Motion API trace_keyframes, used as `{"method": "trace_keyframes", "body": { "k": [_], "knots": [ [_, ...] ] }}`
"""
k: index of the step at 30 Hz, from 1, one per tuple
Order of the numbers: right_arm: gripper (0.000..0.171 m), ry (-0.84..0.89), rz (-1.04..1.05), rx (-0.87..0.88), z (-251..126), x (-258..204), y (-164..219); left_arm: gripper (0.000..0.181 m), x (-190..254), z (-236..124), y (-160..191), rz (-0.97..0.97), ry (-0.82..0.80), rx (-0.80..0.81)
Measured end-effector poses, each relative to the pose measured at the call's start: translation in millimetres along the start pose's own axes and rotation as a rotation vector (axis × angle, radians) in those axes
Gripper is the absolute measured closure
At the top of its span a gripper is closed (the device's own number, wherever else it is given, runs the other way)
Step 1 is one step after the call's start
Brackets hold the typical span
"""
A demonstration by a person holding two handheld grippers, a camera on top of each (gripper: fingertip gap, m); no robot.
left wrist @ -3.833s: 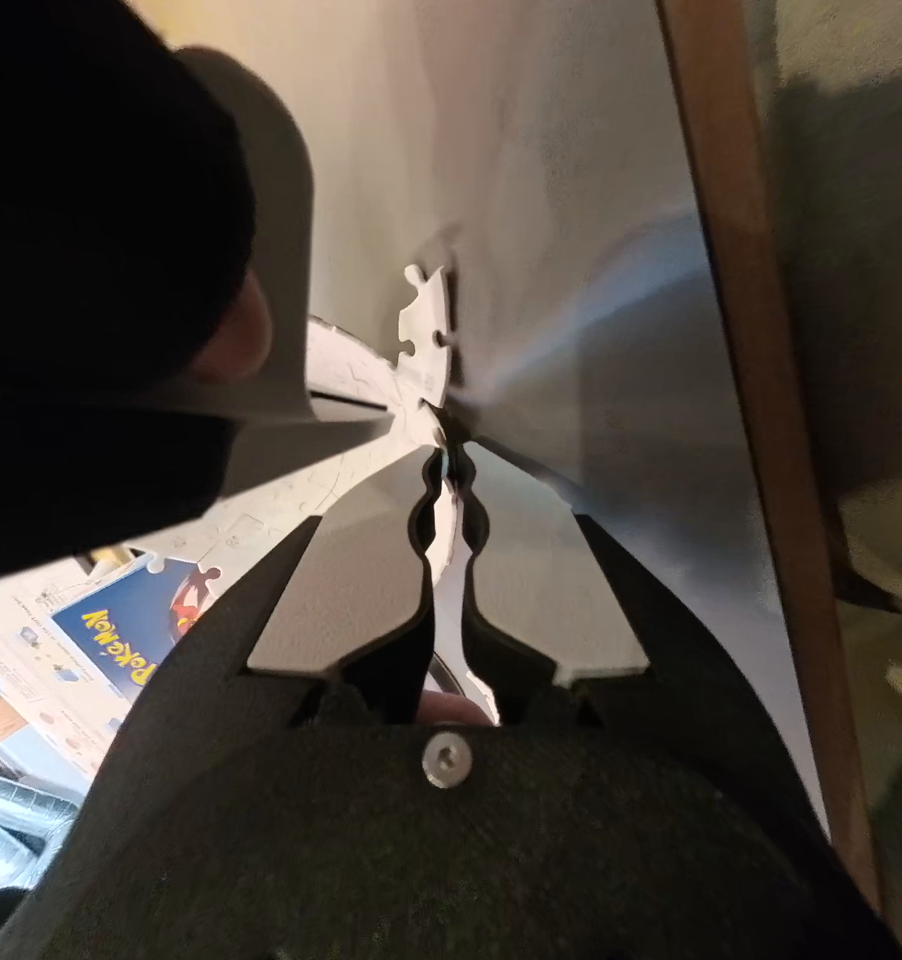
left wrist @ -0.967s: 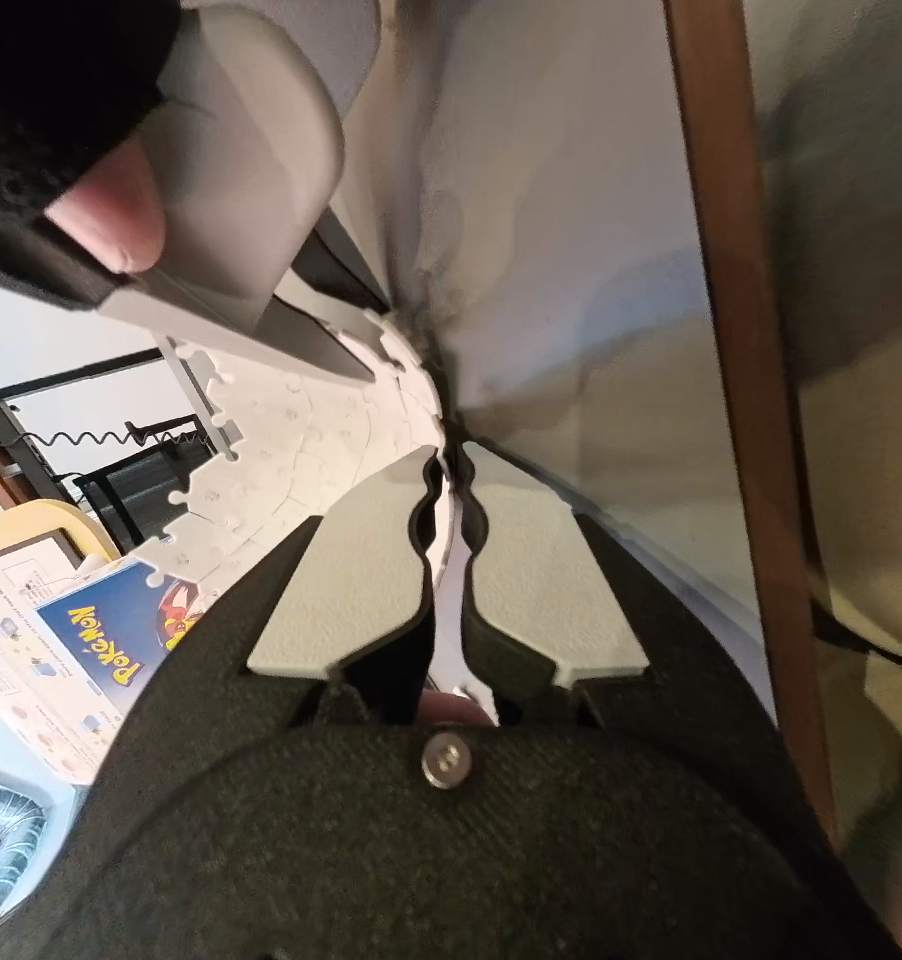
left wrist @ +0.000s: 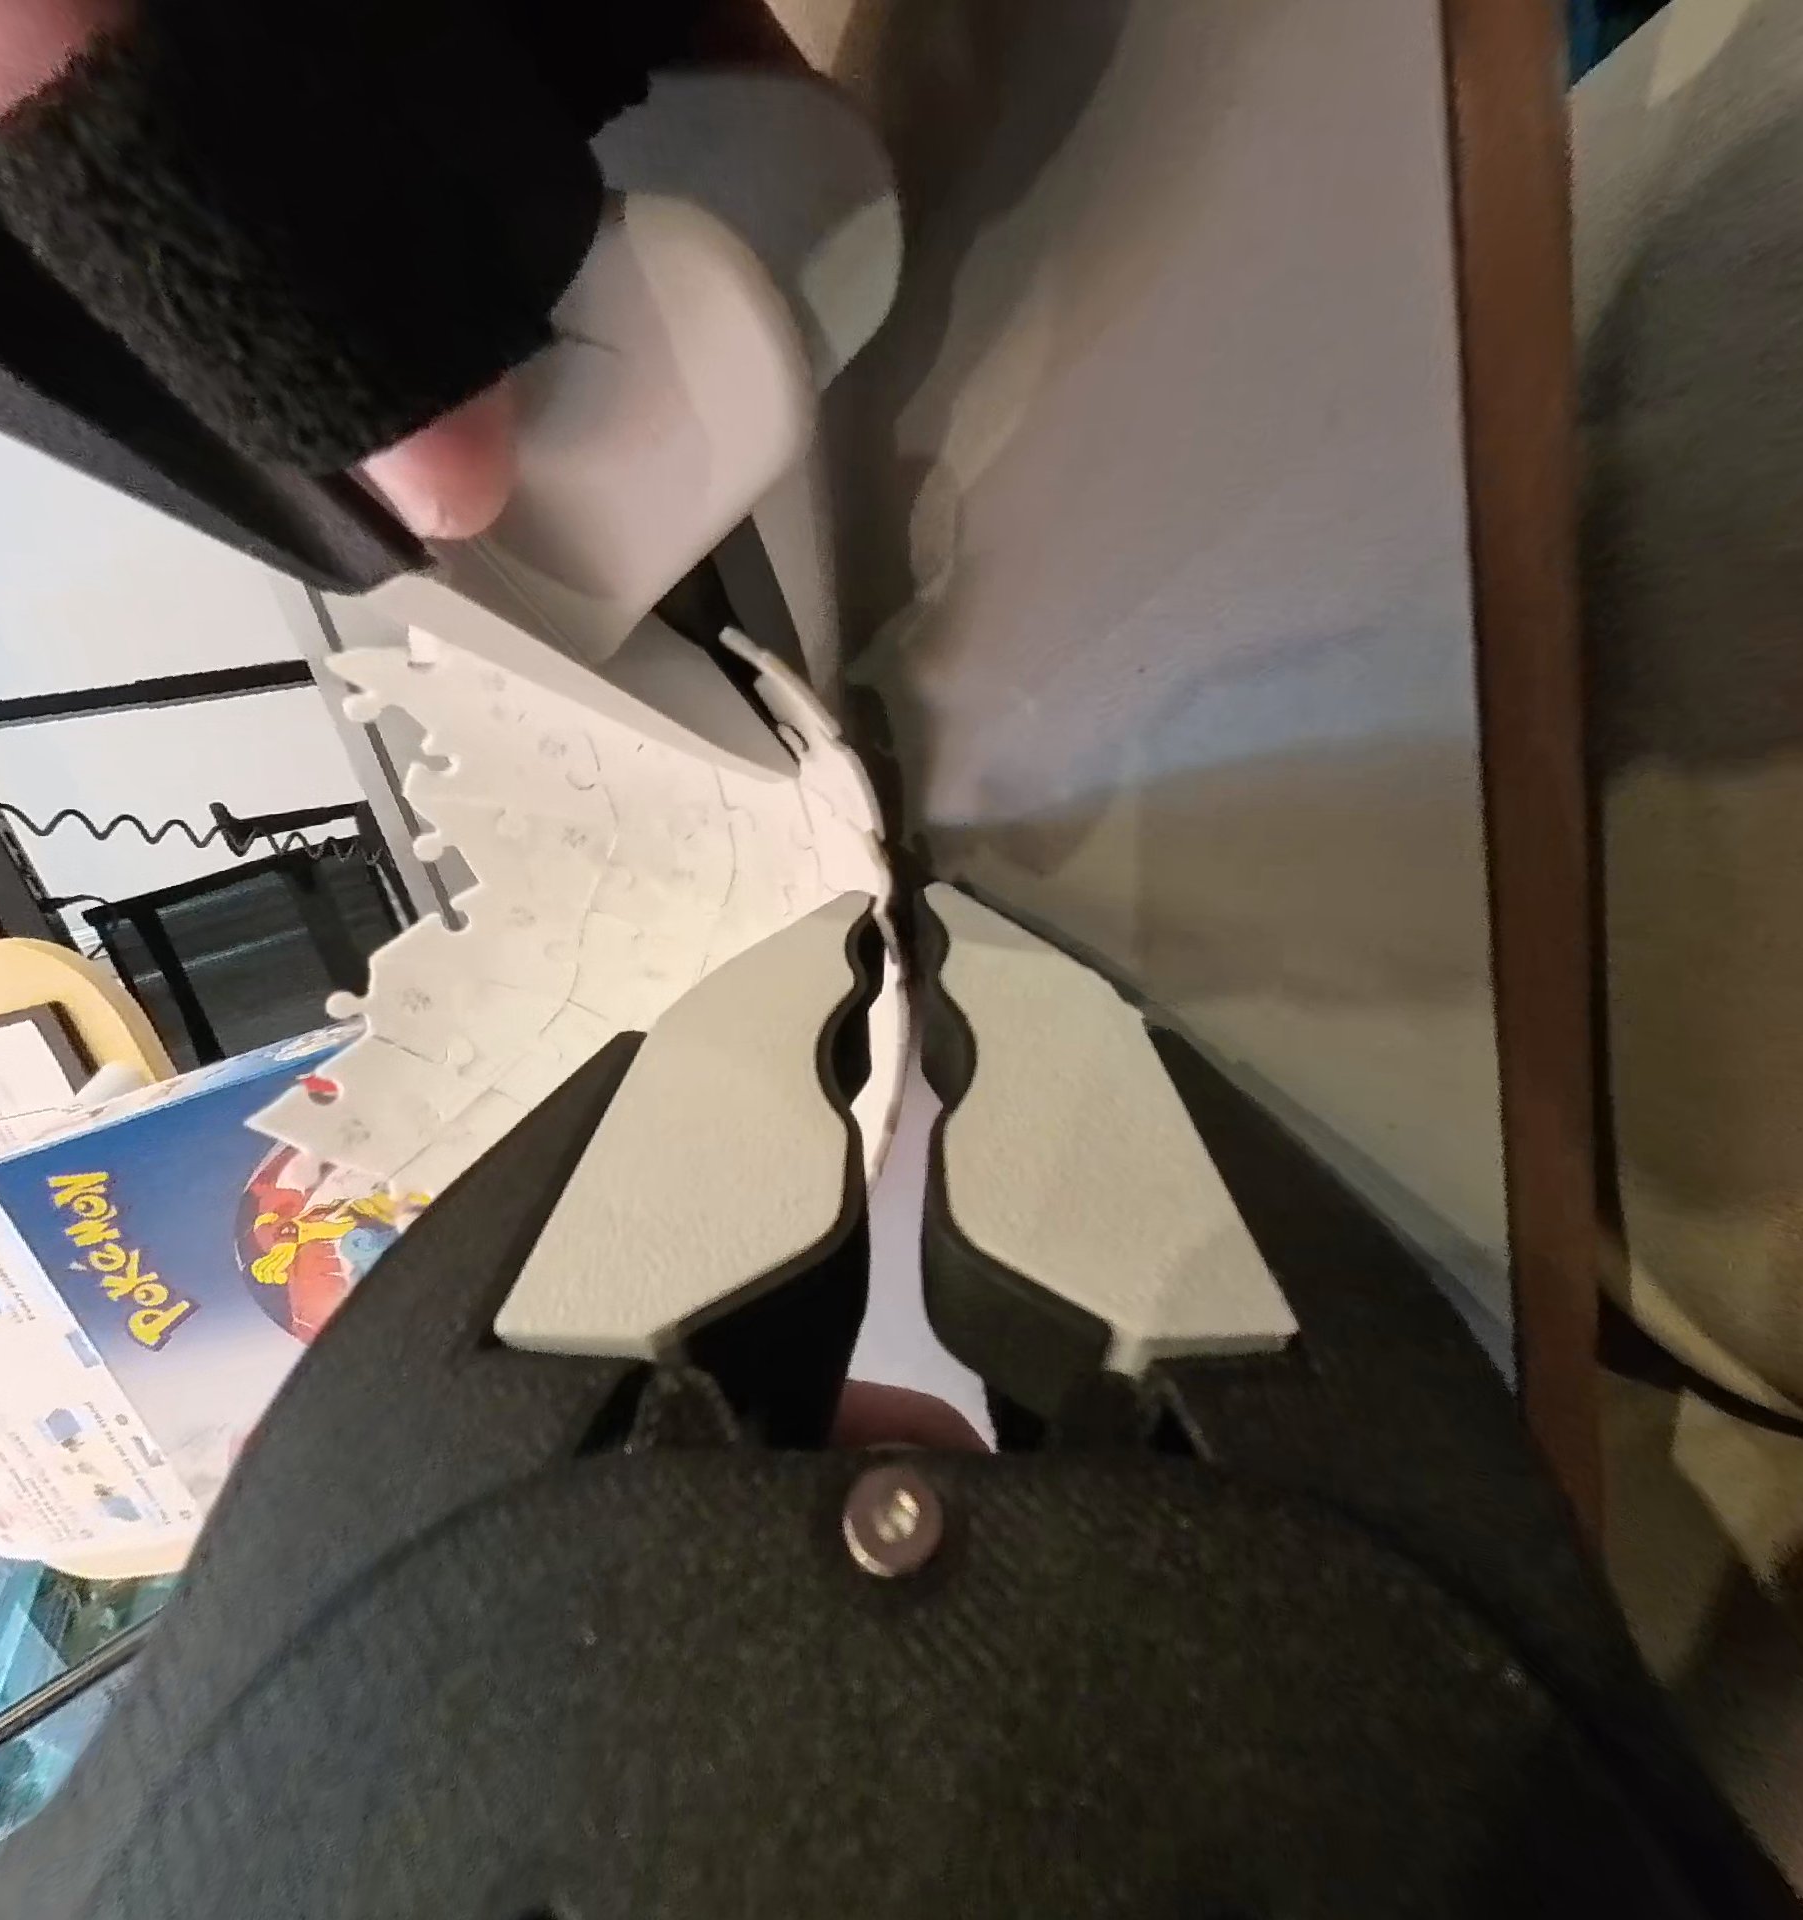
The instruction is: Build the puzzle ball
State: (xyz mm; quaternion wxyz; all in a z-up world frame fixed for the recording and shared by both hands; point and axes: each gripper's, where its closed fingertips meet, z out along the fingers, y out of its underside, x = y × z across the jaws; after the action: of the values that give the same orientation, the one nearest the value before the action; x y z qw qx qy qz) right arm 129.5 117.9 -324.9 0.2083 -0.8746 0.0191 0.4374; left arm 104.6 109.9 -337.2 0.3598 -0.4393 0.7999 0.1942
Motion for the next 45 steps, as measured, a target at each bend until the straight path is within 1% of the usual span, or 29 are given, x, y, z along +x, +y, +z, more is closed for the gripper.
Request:
{"method": "trace_keyframes", "body": {
  "k": [6,9,12,16,19,23,27,32,36,40,43,45],
  "knots": [
    [0.169,0.002,-0.003,0.013,-1.5,-1.0,-3.5,0.177,-2.3,1.4,0.4,-0.049,0.006,0.007],
    [0.169,-0.02,0.04,0.024,-0.3,-0.2,-5.0,0.177,-3.5,2.3,0.9,-0.06,-0.007,0.005],
    [0.162,-0.022,0.037,0.006,-1.1,-1.0,-2.2,0.178,-4.0,2.5,0.7,-0.071,-0.008,0.005],
    [0.158,-0.015,0.025,-0.018,-4.6,-3.3,1.1,0.178,-4.7,2.4,0.8,-0.075,-0.008,0.005],
    [0.159,-0.016,0.021,-0.042,-7.0,-4.0,7.0,0.178,-5.1,2.3,0.9,-0.074,-0.008,0.009],
    [0.165,-0.012,0.017,-0.066,-6.6,-3.0,12.7,0.178,-5.7,2.1,0.9,-0.063,-0.004,0.009],
    [0.167,-0.002,0.006,-0.033,-6.5,-2.6,8.0,0.178,-6.9,2.6,0.7,-0.048,-0.004,0.016],
    [0.168,0.004,-0.012,-0.037,-5.5,-0.3,5.3,0.178,-8.4,3.5,1.0,-0.054,0.0,0.02],
    [0.168,0.01,-0.035,-0.039,-4.4,-0.7,3.3,0.176,-9.1,2.4,1.9,-0.098,0.032,0.037],
    [0.169,0.017,-0.064,-0.051,-2.9,-2.6,1.5,0.163,-13.7,-15.1,-6.0,-0.164,0.059,0.126],
    [0.17,0.023,-0.08,-0.057,-2.1,-4.0,0.2,0.162,-32.9,-40.0,-8.1,-0.278,0.104,0.232],
    [0.17,0.02,-0.088,-0.058,-1.8,-5.9,-1.5,0.161,-52.3,-52.4,-0.9,-0.344,0.127,0.277]
  ]
}}
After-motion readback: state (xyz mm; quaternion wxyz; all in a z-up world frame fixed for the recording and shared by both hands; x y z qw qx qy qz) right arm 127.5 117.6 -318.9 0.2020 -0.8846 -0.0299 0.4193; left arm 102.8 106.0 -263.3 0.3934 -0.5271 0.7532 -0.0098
